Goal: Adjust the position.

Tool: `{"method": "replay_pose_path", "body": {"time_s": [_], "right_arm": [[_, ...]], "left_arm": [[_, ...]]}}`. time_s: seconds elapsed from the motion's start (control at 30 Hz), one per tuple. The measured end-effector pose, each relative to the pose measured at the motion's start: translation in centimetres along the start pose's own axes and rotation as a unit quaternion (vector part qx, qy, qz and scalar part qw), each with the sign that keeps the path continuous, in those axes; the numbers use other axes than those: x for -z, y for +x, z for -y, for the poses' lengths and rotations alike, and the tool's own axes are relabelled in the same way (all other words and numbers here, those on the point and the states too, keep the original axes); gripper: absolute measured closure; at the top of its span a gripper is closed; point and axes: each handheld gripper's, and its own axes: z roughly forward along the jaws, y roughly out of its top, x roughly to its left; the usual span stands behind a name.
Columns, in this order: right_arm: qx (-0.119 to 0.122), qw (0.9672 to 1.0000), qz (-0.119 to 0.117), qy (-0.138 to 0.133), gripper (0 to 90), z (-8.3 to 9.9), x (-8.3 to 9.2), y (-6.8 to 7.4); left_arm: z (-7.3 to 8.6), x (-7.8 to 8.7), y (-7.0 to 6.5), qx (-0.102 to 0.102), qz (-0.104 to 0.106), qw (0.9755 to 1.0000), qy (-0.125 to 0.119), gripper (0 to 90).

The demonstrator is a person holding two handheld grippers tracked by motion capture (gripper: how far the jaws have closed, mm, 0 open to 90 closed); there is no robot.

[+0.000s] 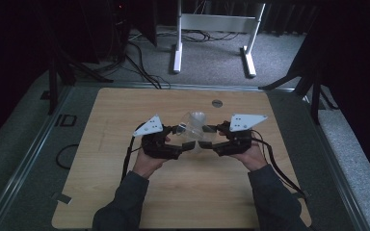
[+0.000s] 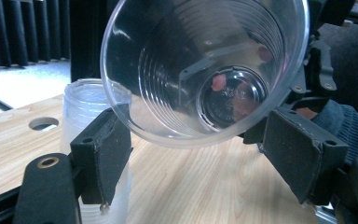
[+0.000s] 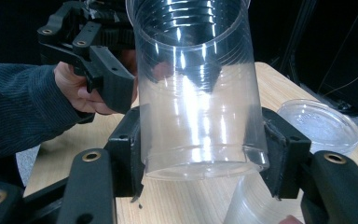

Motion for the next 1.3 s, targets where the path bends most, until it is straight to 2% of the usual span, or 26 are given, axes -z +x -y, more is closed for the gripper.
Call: {"method": "replay_pose_path", "body": {"time_s": [0.37,0.73,1.3], "right_arm": [[0.003,1.0,-0.002,0.0,41.2,0.07,-0.18,0.09],[0.007,1.0,-0.004,-0.003,41.2,0.09,-0.28,0.17],[0.01,0.9999,-0.009,-0.001,41.2,0.17,-0.44,0.25]], "left_arm": [[0.01,-0.24,-0.02,0.002,0.002,1.0,0.0,23.9],[0.01,-0.38,0.07,0.014,0.016,0.9997,-0.012,22.9],[-0.05,-0.53,0.1,0.016,0.022,0.9995,-0.018,21.2]]}}
